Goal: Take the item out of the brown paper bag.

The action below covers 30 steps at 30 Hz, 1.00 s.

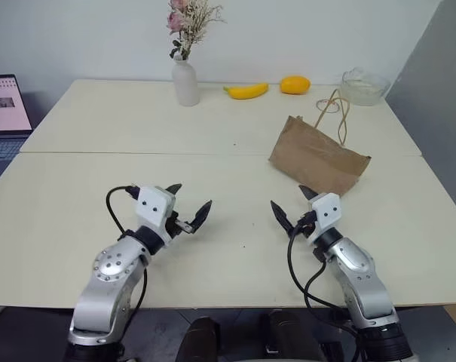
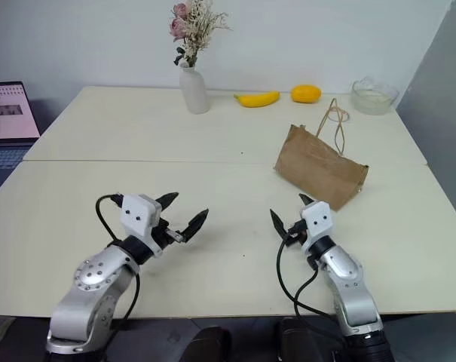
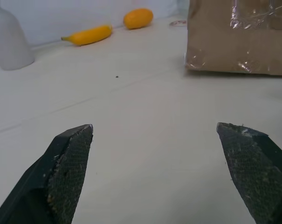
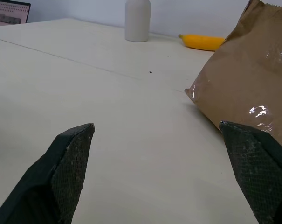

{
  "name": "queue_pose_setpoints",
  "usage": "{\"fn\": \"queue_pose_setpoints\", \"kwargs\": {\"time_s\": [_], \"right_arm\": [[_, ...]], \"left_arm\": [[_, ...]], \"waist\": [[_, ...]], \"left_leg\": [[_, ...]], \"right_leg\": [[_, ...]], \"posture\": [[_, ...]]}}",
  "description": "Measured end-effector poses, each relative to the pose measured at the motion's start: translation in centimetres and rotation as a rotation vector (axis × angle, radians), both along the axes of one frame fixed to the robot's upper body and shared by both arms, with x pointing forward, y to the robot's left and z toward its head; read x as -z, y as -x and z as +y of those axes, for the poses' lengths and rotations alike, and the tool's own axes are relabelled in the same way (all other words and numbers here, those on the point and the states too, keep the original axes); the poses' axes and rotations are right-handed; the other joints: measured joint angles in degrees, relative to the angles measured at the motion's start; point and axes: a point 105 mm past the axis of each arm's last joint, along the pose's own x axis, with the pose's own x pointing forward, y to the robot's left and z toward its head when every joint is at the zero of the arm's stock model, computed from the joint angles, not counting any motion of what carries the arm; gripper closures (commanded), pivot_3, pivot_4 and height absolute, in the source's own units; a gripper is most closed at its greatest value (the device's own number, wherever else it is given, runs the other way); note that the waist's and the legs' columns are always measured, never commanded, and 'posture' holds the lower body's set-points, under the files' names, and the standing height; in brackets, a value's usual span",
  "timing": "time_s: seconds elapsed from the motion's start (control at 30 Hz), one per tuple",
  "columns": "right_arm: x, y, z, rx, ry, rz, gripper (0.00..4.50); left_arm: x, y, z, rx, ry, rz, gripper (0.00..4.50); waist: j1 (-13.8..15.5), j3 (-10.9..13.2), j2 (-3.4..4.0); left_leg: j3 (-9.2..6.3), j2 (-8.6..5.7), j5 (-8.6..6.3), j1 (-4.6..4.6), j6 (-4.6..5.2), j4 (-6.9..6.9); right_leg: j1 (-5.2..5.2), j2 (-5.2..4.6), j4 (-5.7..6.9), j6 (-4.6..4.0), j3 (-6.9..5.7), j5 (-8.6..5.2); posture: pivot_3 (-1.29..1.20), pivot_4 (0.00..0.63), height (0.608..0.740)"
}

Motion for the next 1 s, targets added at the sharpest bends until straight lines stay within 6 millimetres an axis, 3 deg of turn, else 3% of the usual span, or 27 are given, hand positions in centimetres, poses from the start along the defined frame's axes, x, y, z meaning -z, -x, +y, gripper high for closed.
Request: {"fn": "queue_pose_setpoints", "kwargs": {"time_s": [0.2,0.37,0.57,0.77,1.0], "right_arm": [[-3.5,0.3,-1.4,0.02,0.032,-0.098,0.0],[-7.5,-0.2,-4.4,0.093,0.033,-0.142,0.0],[-11.5,-2.3,-7.1,0.177,0.03,-0.134,0.0],[-11.7,-4.9,-9.1,0.184,0.118,0.004,0.0],[-14.3,-7.4,-8.8,0.101,0.05,0.038,0.0]], "left_arm": [[-4.1,-0.2,-1.5,0.162,0.013,-0.08,0.04],[-6.7,-0.2,-3.3,0.291,0.043,-0.104,0.04],[-6.6,0.1,-4.9,0.375,0.048,-0.08,0.04],[-6.8,0.1,-5.6,0.395,0.049,-0.085,0.04],[-6.6,0.1,-5.8,0.397,0.055,-0.083,0.04]], "waist": [[0.05,0.01,0.02],[0.05,0.02,0.02],[-0.12,0.02,0.03],[-0.04,0.07,0.11],[-0.15,0.08,0.11]], "left_leg": [[0.08,-0.02,0.0,-0.02,0.0,0.01],[0.15,-0.04,0.0,-0.01,0.0,0.01],[0.21,0.01,0.0,-0.02,0.0,-0.01],[0.32,-0.09,0.0,-0.07,0.01,0.0],[0.33,-0.02,-0.01,-0.09,0.03,-0.01]], "right_leg": [[-0.02,0.03,-0.01,0.03,0.07,0.02],[-0.02,0.15,0.01,0.06,0.09,0.03],[-0.04,0.16,0.02,0.05,0.11,0.03],[-0.05,0.2,-0.02,0.05,0.14,0.03],[-0.08,0.26,-0.02,0.05,0.14,0.03]], "posture": [[0.0,0.15,0.74],[0.0,0.15,0.74],[0.0,0.15,0.74],[0.0,0.15,0.74],[0.0,0.15,0.74]]}}
